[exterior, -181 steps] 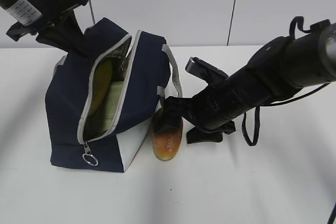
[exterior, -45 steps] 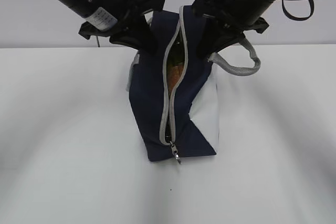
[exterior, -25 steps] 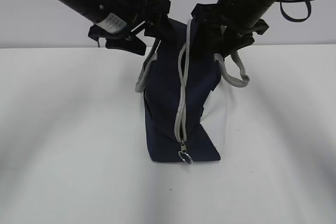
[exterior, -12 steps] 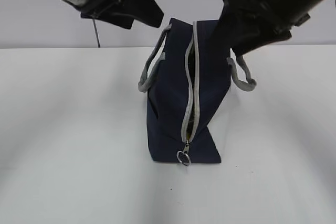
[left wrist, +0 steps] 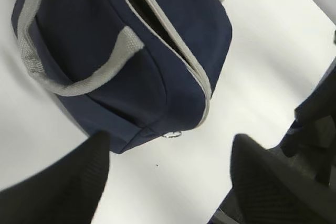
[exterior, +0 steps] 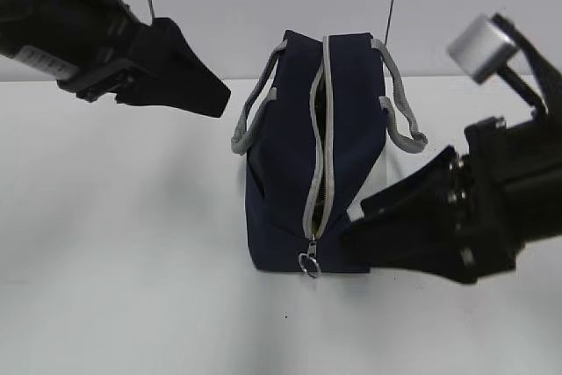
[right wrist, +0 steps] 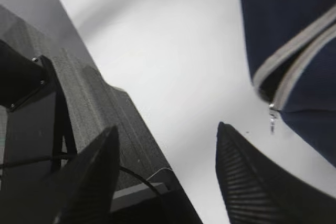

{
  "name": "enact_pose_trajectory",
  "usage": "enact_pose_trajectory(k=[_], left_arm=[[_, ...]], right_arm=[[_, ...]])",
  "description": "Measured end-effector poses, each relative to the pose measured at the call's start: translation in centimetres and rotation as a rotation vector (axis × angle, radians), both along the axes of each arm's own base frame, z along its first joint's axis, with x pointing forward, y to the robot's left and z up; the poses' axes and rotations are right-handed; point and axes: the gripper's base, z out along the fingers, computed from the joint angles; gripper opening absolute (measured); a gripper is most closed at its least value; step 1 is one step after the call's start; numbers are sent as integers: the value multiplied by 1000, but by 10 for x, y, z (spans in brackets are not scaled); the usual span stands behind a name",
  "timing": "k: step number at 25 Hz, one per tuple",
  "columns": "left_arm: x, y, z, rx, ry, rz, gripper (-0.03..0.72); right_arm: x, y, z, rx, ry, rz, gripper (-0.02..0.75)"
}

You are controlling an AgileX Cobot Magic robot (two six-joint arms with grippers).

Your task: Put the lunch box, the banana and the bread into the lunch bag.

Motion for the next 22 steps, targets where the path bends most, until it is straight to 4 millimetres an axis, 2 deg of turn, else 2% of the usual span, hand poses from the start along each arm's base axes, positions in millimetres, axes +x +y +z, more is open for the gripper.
enact_pose_trajectory(k=[5, 12, 15, 19, 22], left_arm=[[-11, 5, 8, -8, -34, -8, 486], [-13, 6, 9, -6, -30, -17, 471], [-13, 6, 9, -5, -30, -17, 468], [-13, 6, 9, -3, -31, -18, 467], [-13, 6, 9, -2, -33, -19, 467]], right_arm=[[-10, -1, -30, -7, -16, 56, 433], [-2, 2, -39, 12, 14, 34, 433], [4, 2, -47, -23, -33, 62, 433], [18, 2, -72, -112, -130, 134, 433], [30, 5, -90, -114, -152, 134, 433]])
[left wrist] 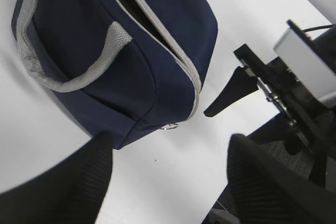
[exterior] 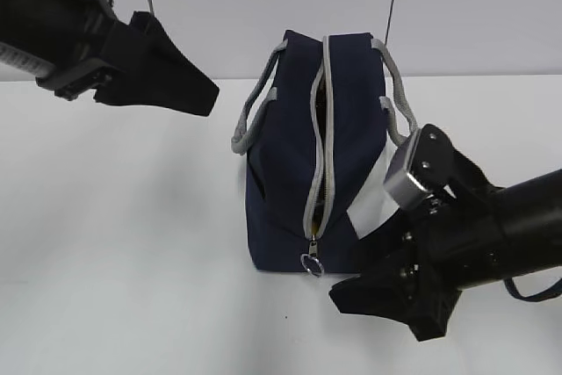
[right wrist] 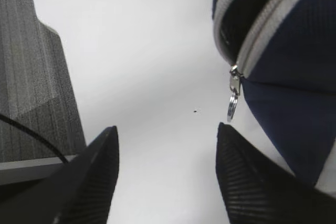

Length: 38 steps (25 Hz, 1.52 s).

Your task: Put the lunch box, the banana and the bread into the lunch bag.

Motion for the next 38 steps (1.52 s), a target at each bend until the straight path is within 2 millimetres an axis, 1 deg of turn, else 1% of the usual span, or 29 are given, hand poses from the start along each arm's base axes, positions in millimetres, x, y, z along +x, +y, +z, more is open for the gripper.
enact_pose_trajectory(k=[5, 10, 13, 16, 21, 27, 29, 30, 33, 34, 36, 38], left_arm=[[0, 0, 0, 4, -6, -6, 459], [0, 0, 0, 7, -7, -7, 454], [0, 0, 0, 9, -10, -9, 449], [0, 0, 0, 9, -10, -9, 445], [0, 0, 0, 12, -11, -10, 439], [0, 0, 0, 12, -11, -10, 434], [0, 0, 0, 12, -11, -10, 434], [0, 0, 0, 12, -11, -10, 434], [0, 0, 0, 12, -11, -10, 434], [0, 0, 0, 12, -11, -10, 434], [0, 0, 0, 12, -11, -10, 433], [0, 0, 0, 13, -12, -10, 433]], right_arm=[[16, 4, -30, 0, 8, -2, 433], [34, 9, -42, -5, 20, -9, 433], [39, 11, -45, 3, 28, -4, 433], [38, 12, -51, 12, 56, 4, 426], [40, 13, -57, 19, 77, 15, 356], [49, 17, -57, 33, 66, 18, 338], [50, 17, -61, 36, 77, 16, 317], [51, 17, -62, 38, 80, 12, 298], [52, 18, -63, 49, 88, -6, 192], [53, 19, -63, 53, 90, -14, 169], [54, 19, -62, 65, 93, -33, 140], [55, 19, -62, 70, 90, -39, 129]])
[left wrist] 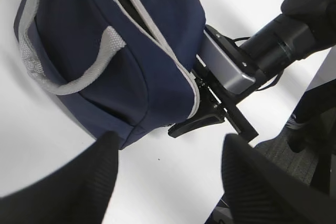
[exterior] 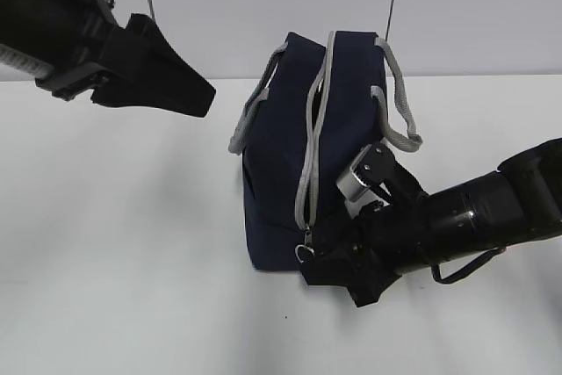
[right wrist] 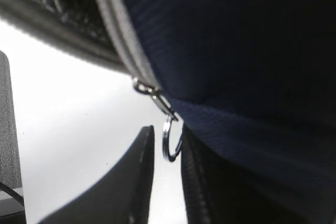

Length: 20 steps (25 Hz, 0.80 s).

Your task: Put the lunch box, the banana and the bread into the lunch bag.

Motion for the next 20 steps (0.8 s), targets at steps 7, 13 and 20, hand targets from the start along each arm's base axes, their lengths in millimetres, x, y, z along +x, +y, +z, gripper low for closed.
enact_pose_trajectory(k=[7, 13, 20], left_arm=[[0, 0, 0, 0, 1, -1, 431], [0, 0, 0, 3, 2, -2, 426], [-1, 0, -1, 6, 9, -9, 424]], right_arm=[[0, -1, -1, -6, 19, -10, 30], [-3, -3, 1, -35, 80, -34, -16], [-12, -7, 16, -91, 155, -30, -16]])
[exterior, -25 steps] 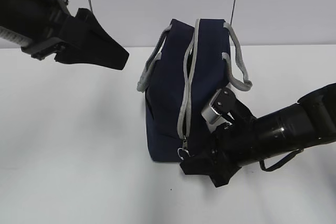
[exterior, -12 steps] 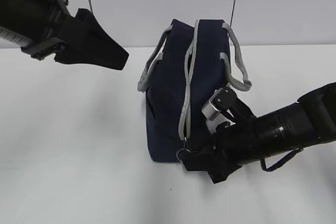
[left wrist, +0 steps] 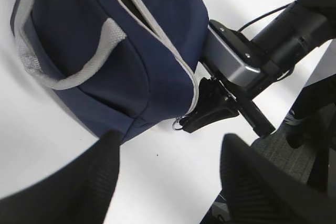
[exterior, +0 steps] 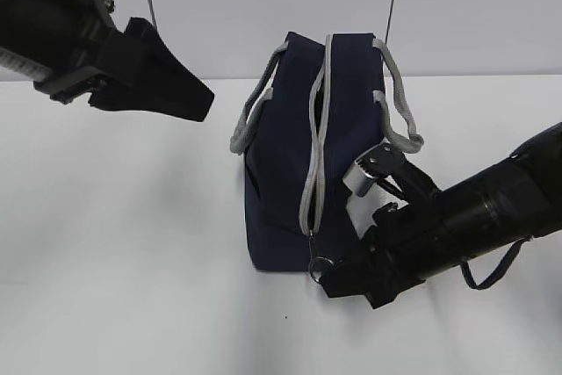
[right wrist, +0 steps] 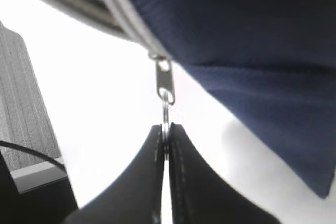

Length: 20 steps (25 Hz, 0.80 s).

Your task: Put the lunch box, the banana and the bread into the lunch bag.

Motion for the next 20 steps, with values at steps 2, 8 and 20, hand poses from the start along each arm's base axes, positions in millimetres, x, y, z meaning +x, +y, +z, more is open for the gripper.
enact_pose_trajectory(k=[2, 8, 20], left_arm=[[0, 0, 0, 1, 1, -1, 424], [0, 0, 0, 1, 4, -3, 424], [-1, 1, -1, 18, 2, -9, 424]], right_arm=[[-3, -2, 9, -12, 4, -5, -16], [-10, -5, 41, -26, -33, -22, -16], [0, -6, 106, -24, -173, -49, -16]])
